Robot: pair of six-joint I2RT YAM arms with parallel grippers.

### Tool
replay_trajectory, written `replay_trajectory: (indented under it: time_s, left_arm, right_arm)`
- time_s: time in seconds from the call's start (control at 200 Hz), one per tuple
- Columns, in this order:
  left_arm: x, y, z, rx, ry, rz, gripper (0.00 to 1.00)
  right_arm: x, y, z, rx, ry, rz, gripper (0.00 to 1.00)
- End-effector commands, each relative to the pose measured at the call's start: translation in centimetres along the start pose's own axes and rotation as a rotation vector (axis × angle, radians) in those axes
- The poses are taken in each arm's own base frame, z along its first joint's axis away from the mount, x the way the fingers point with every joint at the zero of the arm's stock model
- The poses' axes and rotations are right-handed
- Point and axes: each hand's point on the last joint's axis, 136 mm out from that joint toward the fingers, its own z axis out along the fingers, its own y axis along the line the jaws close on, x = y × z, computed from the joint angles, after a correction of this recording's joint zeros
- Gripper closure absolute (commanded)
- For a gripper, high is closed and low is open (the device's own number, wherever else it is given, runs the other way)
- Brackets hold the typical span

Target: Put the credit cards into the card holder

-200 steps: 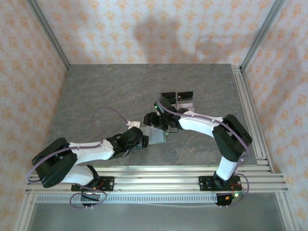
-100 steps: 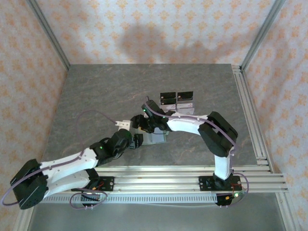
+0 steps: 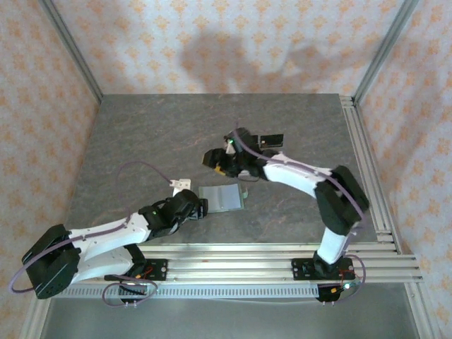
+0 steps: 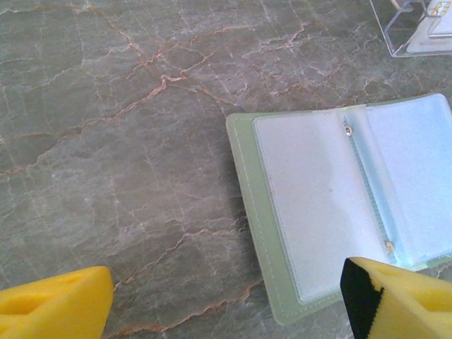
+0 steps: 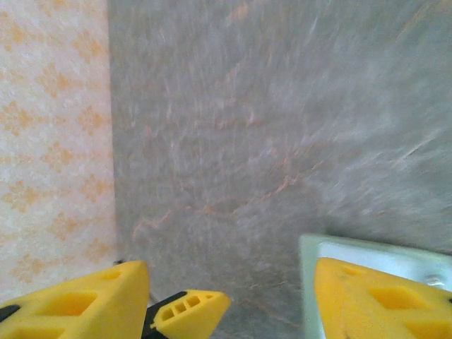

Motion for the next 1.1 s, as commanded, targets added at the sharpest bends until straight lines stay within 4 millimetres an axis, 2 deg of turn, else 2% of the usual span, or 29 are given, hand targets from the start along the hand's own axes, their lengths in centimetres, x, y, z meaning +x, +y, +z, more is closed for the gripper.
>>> replay_trajectory:
  time_s: [0.0,0.055,0.155,0.195,0.44,0.756,1.096]
  left_arm:
    - [-1.9,0.1,-0.2,-0.054,-0.025,-0.018,0.12]
    - [-2.3,0.2,-0.1,-0.063,-0.02,-0.022,0.1]
    - [-3.4,0.6,0.0,-0.081,-0.011,-0.049,0.0]
    - [-3.8,0.7,0.0,-0.083,-0.004,-0.061,0.0]
    - [-5.5,0.9,0.8,-0.084,0.059,-0.085,0.0]
    - [-6.2,0.3,1.4,-0.087,0.091,-0.071,0.0]
    - [-5.8,1.0,1.4,-0.1,0.1,-0.082,0.0]
  right_arm:
    - [-1.2,-3.2,-4.2,0.233,0.006,-0.234,0.37]
    - [-2.1,-4.7,-5.6,0.338,0.016,-0.347,0.37]
    - [-2.5,-6.4,-6.8,0.461,0.073,-0.553,0.39]
    - [-2.8,-7.0,-7.2,0.506,0.083,-0.612,0.4]
    - [-3.6,-10.5,-7.3,0.678,0.173,-0.855,0.46]
    - [-3.9,-11.4,-5.4,0.672,0.237,-0.945,0.51]
    - [-4.7,-13.0,-3.4,0.717,0.28,-0.973,0.56]
